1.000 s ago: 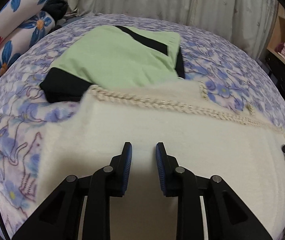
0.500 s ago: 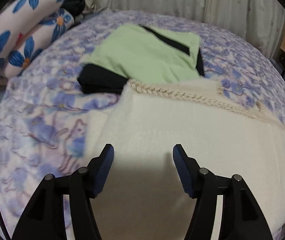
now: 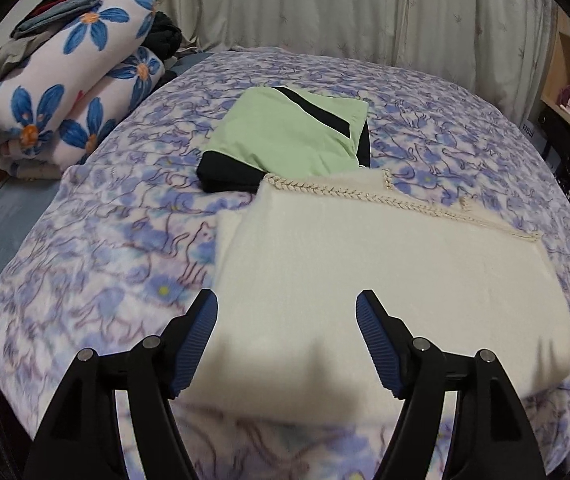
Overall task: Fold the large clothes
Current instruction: 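Open both tools and release the halved cardigan, then grasp one end of the folded cardigan with the left tool and lift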
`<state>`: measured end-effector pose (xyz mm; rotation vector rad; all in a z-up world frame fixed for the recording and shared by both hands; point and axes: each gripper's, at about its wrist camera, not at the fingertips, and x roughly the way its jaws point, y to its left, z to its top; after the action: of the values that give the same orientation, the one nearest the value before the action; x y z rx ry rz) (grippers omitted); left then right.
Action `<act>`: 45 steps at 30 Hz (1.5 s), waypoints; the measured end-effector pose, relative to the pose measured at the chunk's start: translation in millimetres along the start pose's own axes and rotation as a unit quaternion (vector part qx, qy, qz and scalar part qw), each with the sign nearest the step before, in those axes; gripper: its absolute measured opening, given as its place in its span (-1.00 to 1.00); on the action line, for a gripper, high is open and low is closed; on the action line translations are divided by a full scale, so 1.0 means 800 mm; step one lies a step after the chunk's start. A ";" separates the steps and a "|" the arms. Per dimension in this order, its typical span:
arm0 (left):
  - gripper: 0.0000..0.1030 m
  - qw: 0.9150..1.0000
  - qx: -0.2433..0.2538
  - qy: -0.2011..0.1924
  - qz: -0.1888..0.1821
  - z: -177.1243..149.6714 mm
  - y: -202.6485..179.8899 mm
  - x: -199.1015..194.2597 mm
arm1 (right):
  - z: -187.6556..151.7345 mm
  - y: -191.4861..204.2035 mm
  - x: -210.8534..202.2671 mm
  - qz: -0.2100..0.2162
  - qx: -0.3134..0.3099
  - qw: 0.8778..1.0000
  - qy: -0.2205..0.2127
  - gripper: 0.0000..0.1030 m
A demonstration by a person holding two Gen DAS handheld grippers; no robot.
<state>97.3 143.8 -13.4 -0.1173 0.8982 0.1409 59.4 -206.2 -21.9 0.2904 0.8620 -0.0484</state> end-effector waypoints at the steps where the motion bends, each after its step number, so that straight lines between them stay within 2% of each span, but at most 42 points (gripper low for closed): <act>1: 0.37 1.000 -0.002 -0.001 -0.002 -0.004 0.000 -0.007 | -0.006 0.004 -0.008 0.002 -0.005 1.000 -0.003 -0.34; 8: 0.43 1.000 -0.014 -0.012 -0.007 -0.036 0.006 -0.058 | -0.046 0.023 -0.040 0.012 -0.031 0.999 -0.011 -0.34; 17: 0.45 0.999 -0.030 0.004 -0.010 -0.079 0.015 -0.068 | -0.091 0.034 -0.037 0.019 -0.039 0.999 0.011 -0.33; 24: 0.45 0.997 -0.037 0.059 -0.015 -0.127 0.020 -0.030 | -0.123 0.046 -0.010 0.027 -0.036 0.998 0.045 -0.33; 29: 0.45 0.994 -0.039 0.095 -0.039 -0.157 0.023 0.001 | -0.133 0.055 0.008 0.025 -0.047 0.997 0.056 -0.33; 33: 0.45 0.989 -0.055 0.114 -0.076 -0.168 0.026 0.027 | -0.133 0.065 0.020 0.030 -0.054 0.997 0.053 -0.33; 41: 0.46 0.986 -0.083 0.091 -0.112 -0.156 0.024 0.080 | -0.115 0.087 0.048 0.046 -0.062 0.996 0.039 -0.33; 45: 0.60 0.984 -0.100 0.076 -0.128 -0.136 0.024 0.108 | -0.103 0.101 0.067 0.054 -0.070 0.996 0.034 -0.33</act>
<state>63.7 151.2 -149.2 -0.4343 1.0111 -0.0180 46.3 -102.3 -93.8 0.2082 0.9108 0.1222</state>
